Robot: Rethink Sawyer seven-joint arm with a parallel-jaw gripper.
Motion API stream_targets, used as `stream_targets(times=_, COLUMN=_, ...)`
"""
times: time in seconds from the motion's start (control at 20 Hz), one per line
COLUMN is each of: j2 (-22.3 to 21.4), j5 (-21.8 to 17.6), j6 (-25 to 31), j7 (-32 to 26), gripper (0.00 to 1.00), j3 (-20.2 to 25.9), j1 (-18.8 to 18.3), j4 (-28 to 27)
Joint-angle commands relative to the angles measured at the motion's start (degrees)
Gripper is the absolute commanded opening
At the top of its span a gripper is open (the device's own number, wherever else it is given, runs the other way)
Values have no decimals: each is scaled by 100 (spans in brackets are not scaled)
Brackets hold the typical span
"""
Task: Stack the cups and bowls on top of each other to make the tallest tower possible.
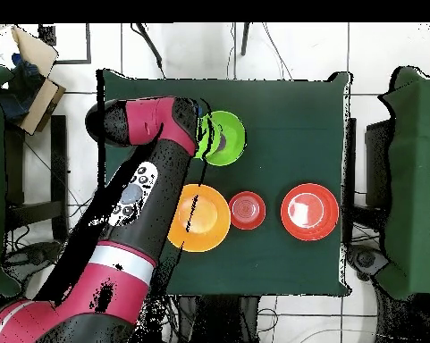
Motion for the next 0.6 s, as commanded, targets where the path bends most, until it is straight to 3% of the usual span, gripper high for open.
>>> stream_targets(times=0.05, j2=345, j5=63, j6=-707, j7=869, gripper=0, j3=663, j1=11, j4=311)
stream_targets(times=0.6, j2=400, j5=131, j6=-811, j7=967, gripper=0, j3=510, j1=145, j4=516)
